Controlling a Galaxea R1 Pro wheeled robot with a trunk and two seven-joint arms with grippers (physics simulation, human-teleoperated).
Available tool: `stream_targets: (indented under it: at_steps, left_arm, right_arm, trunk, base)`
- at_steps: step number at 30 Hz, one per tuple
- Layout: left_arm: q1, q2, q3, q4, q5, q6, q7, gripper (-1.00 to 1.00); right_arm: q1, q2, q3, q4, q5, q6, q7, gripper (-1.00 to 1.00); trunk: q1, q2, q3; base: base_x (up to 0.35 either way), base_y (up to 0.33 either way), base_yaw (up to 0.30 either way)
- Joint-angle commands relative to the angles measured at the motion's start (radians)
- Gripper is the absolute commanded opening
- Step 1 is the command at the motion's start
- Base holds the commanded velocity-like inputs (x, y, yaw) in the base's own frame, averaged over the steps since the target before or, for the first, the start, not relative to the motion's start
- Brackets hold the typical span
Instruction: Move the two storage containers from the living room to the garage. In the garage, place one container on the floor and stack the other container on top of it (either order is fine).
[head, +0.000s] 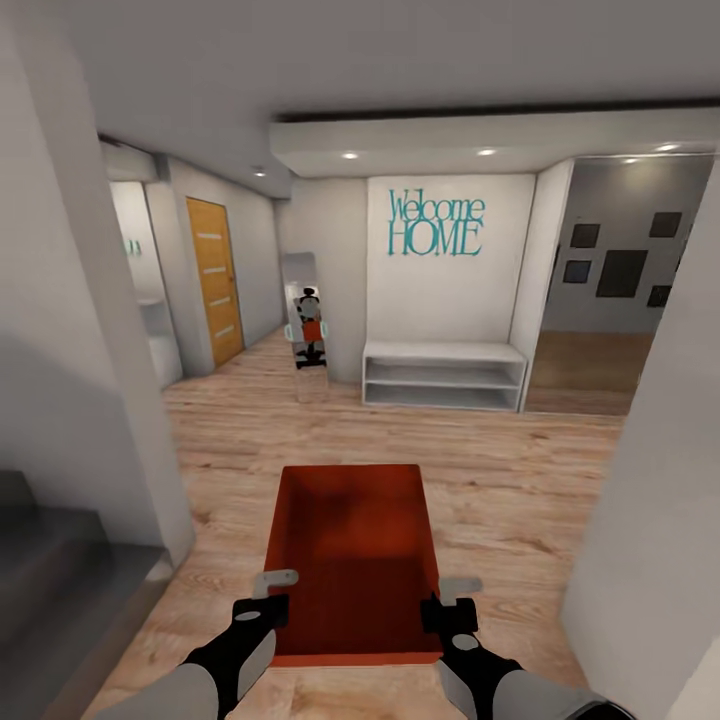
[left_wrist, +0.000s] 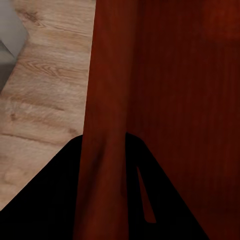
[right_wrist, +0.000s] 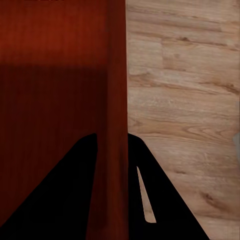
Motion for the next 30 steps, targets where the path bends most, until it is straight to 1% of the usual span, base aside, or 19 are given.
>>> stream_targets:
  at_steps: [1,30]
  left_arm:
    - [-0.001,0.037,0.03,-0.001,0.059,0.002,0.004,-1.0]
    - [-0.001,0.037,0.03,0.004,0.06,0.002,0.004,-1.0]
  right_arm:
    - [-0.001,-0.008,-0.056,-0.005,0.012,-0.003,0.002,-1.0]
    - [-0.001,-0.008,-0.057,-0.005,0.013,-0.004,0.002,-1.0]
  trunk:
    - [0.001,-0.001,-0.001]
    - [0.001,-0.001,-0.001]
  base:
    - [0.322,0.0,0.029]
    - [0.322,0.0,0.002]
